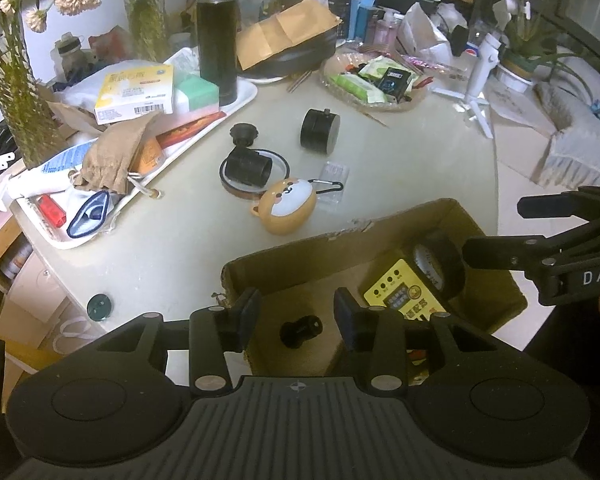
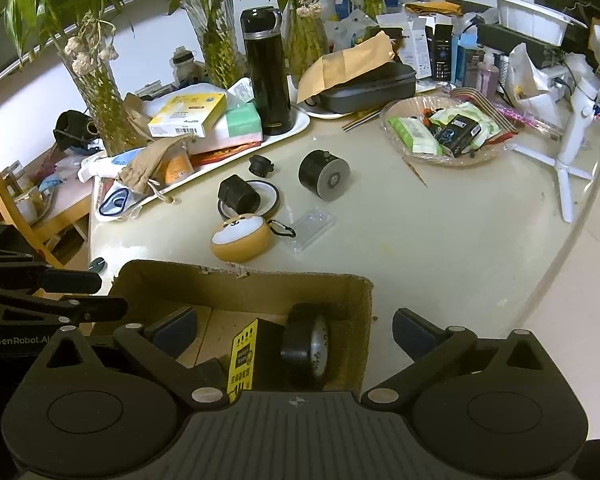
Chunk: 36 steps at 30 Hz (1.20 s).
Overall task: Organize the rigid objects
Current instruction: 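Open both grippers and lift them out of the box, then move the left gripper to the orange dog-face case while the right heads to the clear tray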
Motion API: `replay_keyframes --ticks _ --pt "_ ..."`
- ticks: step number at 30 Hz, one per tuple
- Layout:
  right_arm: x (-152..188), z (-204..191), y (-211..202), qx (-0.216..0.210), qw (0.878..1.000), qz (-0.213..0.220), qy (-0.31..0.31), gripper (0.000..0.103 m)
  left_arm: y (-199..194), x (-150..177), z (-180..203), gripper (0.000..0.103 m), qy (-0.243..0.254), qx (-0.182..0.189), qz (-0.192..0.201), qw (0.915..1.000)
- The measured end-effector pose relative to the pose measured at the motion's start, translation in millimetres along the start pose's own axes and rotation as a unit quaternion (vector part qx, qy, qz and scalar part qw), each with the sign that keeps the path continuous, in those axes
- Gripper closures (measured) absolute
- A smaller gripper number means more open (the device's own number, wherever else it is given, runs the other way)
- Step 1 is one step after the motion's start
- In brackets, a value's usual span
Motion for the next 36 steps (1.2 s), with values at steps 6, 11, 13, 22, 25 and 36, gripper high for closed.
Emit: replay_keyframes --ticks 6,11,13,22,25,36 --pt "-1 -3 -5 -0.005 1.000 0.000 -0.004 0.000 -4 0 -4 0.063 -0.006 -0.008 0.008 0.9999" --pt "-1 -3 -7 -0.004 1.000 0.001 -0.005 0.000 -6 -1 -6 0.063 -0.009 -0.012 0.014 0.9998" --pt "-2 -2 -7 -0.003 1.000 0.001 -0.004 0.000 -7 -2 -6 0.063 -0.005 -0.013 0.014 0.9998" --pt "-2 -2 -7 -0.005 1.000 0.000 -0.002 0.000 -6 1 -7 0.063 -0.004 -0.019 0.013 0.9997" --pt "-2 -2 -5 -0.004 1.000 -0.001 -0.002 0.000 -5 2 -8 0.063 -0.006 -0.017 0.012 0.9998" --pt "-4 7 -2 0.001 1.000 0.002 0.012 0.000 -3 -2 -9 0.062 -0.005 -0.027 0.020 0.9994"
Point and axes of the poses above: each gripper's, at about its wrist camera, not at the fingertips, and y roughly the way its jaws point, z to its right, x to its underside, the point moved 4 cm from there along y, roughly the way its jaws point, and after that the axes turned 7 degrees about -x, right-handed, at the moved point
